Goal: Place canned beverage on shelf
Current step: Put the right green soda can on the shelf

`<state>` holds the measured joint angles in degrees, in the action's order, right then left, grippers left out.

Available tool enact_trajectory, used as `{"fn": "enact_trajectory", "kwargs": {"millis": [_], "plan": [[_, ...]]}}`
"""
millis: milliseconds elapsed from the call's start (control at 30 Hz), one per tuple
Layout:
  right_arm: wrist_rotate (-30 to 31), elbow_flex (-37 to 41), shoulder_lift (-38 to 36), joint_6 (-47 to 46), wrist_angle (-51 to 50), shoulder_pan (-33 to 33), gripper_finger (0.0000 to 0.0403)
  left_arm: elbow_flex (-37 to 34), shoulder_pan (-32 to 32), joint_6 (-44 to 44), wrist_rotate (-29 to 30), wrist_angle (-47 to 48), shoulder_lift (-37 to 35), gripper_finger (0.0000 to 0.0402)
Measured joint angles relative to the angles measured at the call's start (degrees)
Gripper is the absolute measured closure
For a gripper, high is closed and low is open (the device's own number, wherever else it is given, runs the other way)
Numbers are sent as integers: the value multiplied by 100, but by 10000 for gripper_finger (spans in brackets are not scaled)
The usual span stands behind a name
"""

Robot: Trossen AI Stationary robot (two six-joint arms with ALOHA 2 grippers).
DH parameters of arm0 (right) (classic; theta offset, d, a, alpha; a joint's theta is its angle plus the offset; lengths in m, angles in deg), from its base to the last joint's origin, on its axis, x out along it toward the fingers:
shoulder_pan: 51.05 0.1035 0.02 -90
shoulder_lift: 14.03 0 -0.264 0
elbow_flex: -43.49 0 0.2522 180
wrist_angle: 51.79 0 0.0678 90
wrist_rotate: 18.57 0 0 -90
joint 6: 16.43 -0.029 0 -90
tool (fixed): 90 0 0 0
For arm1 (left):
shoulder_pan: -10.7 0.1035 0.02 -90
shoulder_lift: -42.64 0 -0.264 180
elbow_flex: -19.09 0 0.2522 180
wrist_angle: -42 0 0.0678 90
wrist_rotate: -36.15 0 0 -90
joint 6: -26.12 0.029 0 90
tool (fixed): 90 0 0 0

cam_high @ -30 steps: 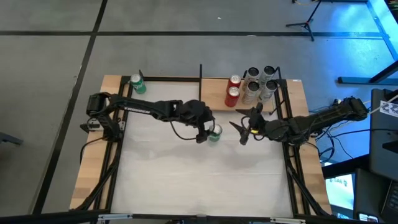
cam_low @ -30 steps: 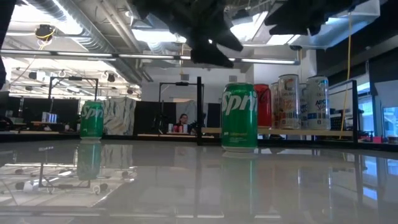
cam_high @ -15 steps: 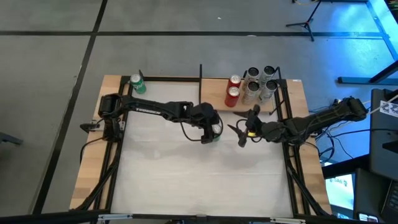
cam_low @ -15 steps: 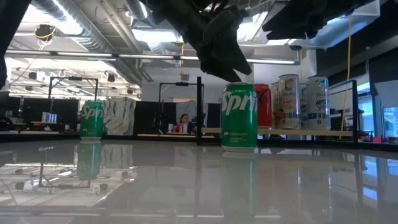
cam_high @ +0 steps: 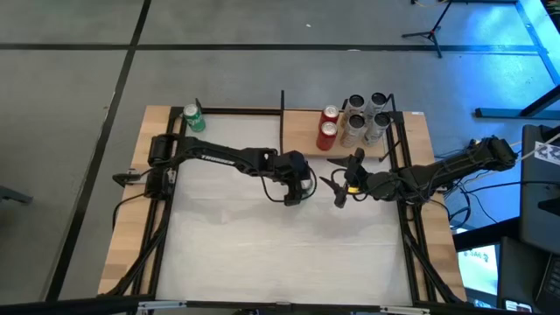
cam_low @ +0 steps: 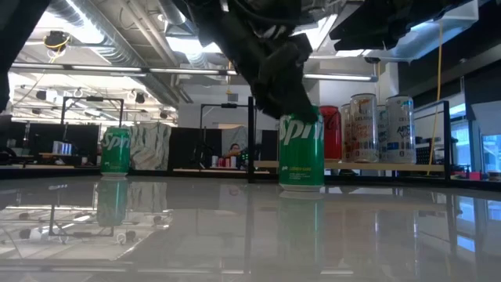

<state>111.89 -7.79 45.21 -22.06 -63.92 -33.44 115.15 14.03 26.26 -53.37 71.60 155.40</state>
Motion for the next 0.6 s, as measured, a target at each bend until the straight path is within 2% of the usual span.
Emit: {"fn": "enact_trajectory", "kwargs": {"millis": [133,333,433,600], "plan": [[0,0,0,5,-12,0,118,-2,0,-73,56,12,92,71],[0,0,0,11,-9,0,118,-2,4,-90,30,7,85,122],[0,0,0,22,-8,2,118,44,4,-18,4,68,84,123],[71,0,0,314,126,2,118,609,-1,210,17,828,84,123]]}}
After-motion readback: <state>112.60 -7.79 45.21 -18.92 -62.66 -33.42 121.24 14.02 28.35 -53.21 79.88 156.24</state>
